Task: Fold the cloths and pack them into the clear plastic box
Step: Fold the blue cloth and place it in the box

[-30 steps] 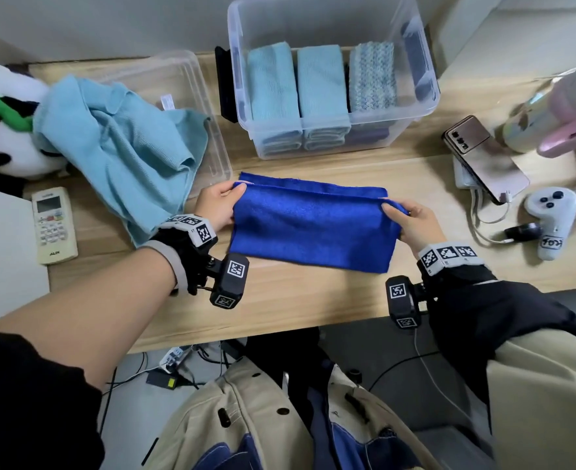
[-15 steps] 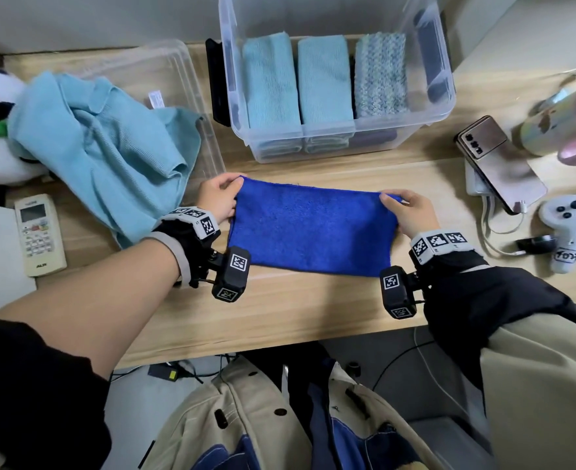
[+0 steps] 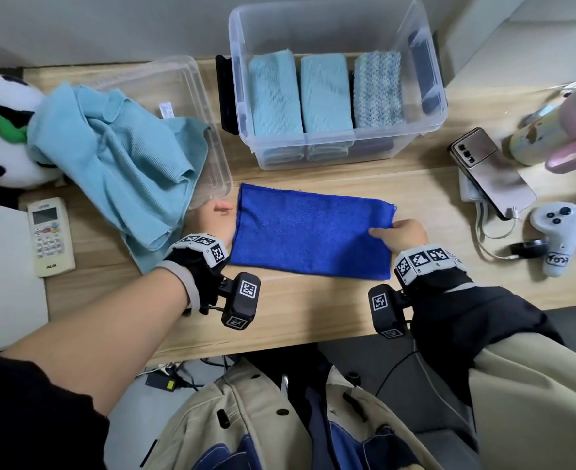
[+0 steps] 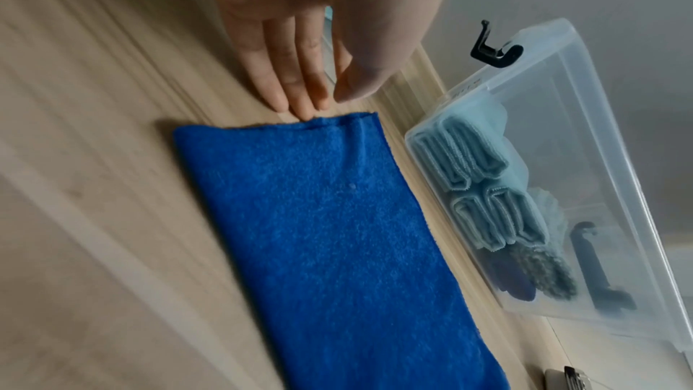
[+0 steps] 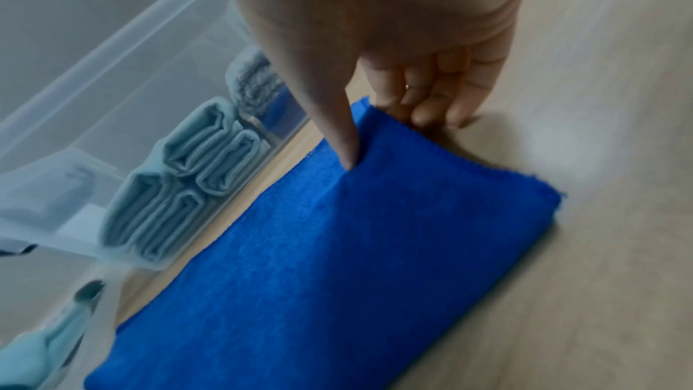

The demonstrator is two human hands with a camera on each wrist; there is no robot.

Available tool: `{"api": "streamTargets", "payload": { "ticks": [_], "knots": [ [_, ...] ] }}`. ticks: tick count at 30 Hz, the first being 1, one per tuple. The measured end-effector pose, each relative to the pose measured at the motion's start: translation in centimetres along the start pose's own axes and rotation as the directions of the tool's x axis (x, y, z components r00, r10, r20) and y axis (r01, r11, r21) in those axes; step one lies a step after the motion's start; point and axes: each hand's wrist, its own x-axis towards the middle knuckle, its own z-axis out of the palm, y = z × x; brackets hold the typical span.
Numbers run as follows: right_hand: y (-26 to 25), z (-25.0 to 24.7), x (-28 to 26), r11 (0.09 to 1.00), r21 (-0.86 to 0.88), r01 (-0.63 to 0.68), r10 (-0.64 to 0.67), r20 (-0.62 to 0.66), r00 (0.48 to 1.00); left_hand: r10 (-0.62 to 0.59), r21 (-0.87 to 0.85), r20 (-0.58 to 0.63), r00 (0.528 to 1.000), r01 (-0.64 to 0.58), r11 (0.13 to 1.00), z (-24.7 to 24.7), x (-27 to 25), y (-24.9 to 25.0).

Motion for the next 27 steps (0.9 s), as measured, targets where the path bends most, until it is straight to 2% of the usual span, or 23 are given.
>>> {"api": "streamTargets", "payload": {
  "ticks": [3, 6, 9, 10, 12, 16, 18, 21, 24, 27],
  "knots": [
    [0.5, 0.4, -0.6, 0.995, 0.097, 0.026, -0.026, 0.003, 1.000, 0.030, 0.047, 0.006, 1.000, -0.030, 0.998, -0.5, -1.0, 0.1],
    [0.3, 0.6, -2.1, 0.942, 0.270, 0.201, -0.198, -0.038, 0.979, 0.110, 0.023, -0.004, 0.994, -0.110, 0.994, -0.7, -2.9, 1.8],
    [-0.4, 0.5, -4.2, 0.853, 0.373, 0.365, -0.377, -0.042, 0.925, 0.252, -0.078, 0.118, 0.961, -0.244, 0.967, 0.1, -4.4, 4.0],
    [-0.7, 0.4, -4.8, 0.823, 0.397, 0.406, -0.430, -0.031, 0.902, 0.314, -0.108, 0.189, 0.931, -0.298, 0.948, 0.3, -5.2, 5.0],
    [-1.3, 0.3, -6.1, 0.767, 0.436, 0.470, -0.524, 0.005, 0.851, 0.430, -0.129, 0.335, 0.838, -0.412, 0.902, 0.8, -6.7, 7.2],
    [-2.5, -0.1, -8.2, 0.682, 0.418, 0.600, -0.689, 0.092, 0.719, 0.505, -0.125, 0.591, 0.630, -0.546, 0.828, 1.0, -9.3, 11.6],
    [-3.1, -0.9, -9.2, 0.654, 0.432, 0.621, -0.728, 0.136, 0.672, 0.477, -0.096, 0.666, 0.574, -0.569, 0.817, 0.8, -9.8, 12.8],
    [-3.5, -2.4, -10.3, 0.619, 0.416, 0.666, -0.777, 0.201, 0.596, 0.439, -0.148, 0.733, 0.520, -0.508, 0.849, 0.1, -9.9, 13.3],
    [-3.7, -4.1, -11.2, 0.630, 0.368, 0.684, -0.775, 0.249, 0.580, 0.469, -0.178, 0.726, 0.503, -0.521, 0.835, -0.4, -10.3, 13.6],
    [-3.4, -5.4, -11.3, 0.681, 0.298, 0.669, -0.731, 0.223, 0.645, 0.499, -0.230, 0.663, 0.558, -0.483, 0.845, -0.6, -11.1, 14.0]
  ]
}}
